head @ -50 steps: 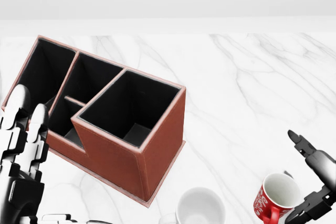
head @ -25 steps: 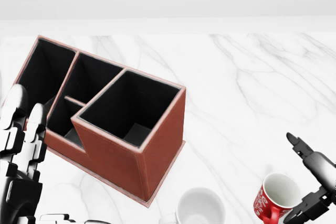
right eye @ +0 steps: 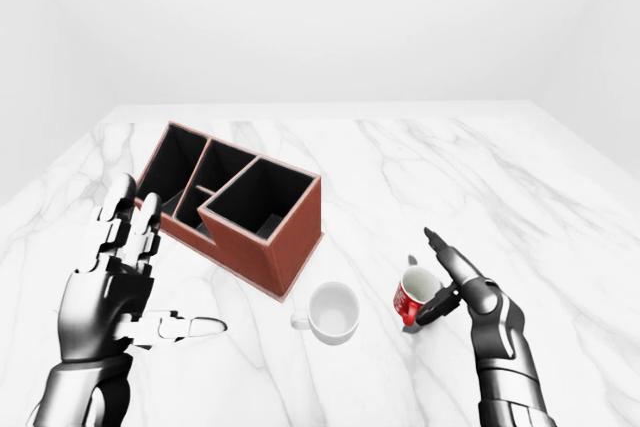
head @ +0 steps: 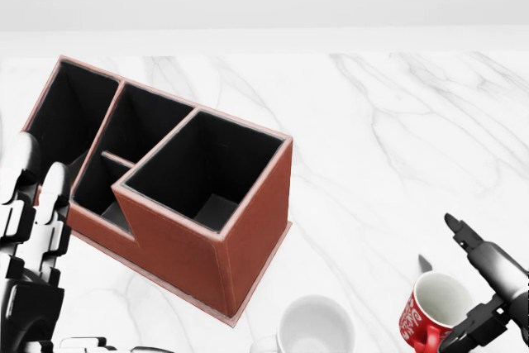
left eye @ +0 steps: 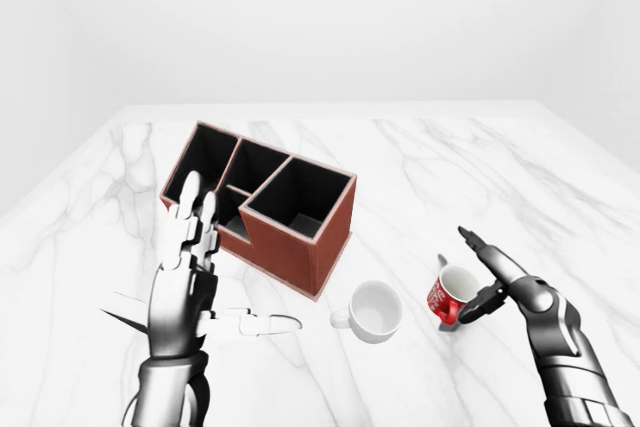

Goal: Pick up the red mug and place it to the right of the caddy.

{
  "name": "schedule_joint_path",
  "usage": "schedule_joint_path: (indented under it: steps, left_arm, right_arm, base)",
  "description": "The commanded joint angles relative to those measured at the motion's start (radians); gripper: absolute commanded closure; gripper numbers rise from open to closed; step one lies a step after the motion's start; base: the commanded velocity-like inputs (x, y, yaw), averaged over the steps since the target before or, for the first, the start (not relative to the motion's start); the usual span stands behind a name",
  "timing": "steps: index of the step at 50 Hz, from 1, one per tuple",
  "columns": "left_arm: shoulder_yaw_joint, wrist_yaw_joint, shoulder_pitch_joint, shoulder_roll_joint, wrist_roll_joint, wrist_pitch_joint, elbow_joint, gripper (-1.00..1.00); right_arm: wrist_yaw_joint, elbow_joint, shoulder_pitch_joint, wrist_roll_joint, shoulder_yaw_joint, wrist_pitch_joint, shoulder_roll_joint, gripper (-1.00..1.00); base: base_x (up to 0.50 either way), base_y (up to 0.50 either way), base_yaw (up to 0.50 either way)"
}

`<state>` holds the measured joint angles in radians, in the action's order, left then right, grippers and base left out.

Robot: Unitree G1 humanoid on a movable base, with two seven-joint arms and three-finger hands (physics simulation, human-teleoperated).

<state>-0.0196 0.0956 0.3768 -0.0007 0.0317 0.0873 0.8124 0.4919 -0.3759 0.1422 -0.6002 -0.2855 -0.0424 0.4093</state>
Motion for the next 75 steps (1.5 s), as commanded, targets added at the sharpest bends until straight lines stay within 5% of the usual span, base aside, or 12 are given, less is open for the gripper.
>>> schedule_joint_path:
  steps: [1,10,11,16,37,42,52,75]
  left_arm:
    - [0.005,0.003,0.001,-0.002,-0.002,0.000,0.005,-1.00]
    - [0.003,0.001,-0.001,-0.003,0.002,0.000,0.002,-1.00]
    - [0.004,0.001,-0.002,-0.003,0.001,0.000,-0.001,-1.00]
    - [0.002,0.000,-0.001,-0.003,0.002,0.000,0.002,-1.00]
    - [-0.001,-0.001,0.002,-0.002,0.002,0.000,0.000,-1.00]
    - [-0.007,-0.002,0.003,0.000,0.005,0.000,0.005,-1.00]
    - [-0.002,0.000,0.005,-0.001,0.001,0.000,0.010,-1.00]
    - [0.004,0.005,0.009,-0.003,-0.003,0.000,0.016,-1.00]
  right_arm:
    - [-0.032,-0.041,0.003,-0.012,0.023,0.016,-0.001,-1.00]
    - [-0.022,-0.027,-0.011,-0.014,0.025,0.016,-0.007,-1.00]
    - [-0.002,-0.003,-0.019,0.004,0.014,-0.005,-0.015,1.00]
    - [-0.021,-0.017,-0.019,-0.008,0.016,0.019,-0.013,1.00]
    - [-0.019,0.010,-0.019,-0.018,0.010,0.009,-0.010,1.00]
    - [0.043,0.104,-0.027,-0.017,-0.016,-0.043,-0.001,1.00]
    - [0.206,0.371,0.019,-0.044,-0.054,-0.045,0.012,1.00]
    - [0.206,0.564,0.192,-0.170,0.009,-0.045,0.019,1.00]
  base:
    - [0.00,0.00,0.00]
    - [0.00,0.00,0.00]
    - [0.00,0.00,0.00]
    - [0.00,0.00,0.00]
    - [0.00,0.00,0.00]
    - [0.00,0.00,0.00]
    - [0.00,0.00,0.00]
    - [0.00,0.00,0.00]
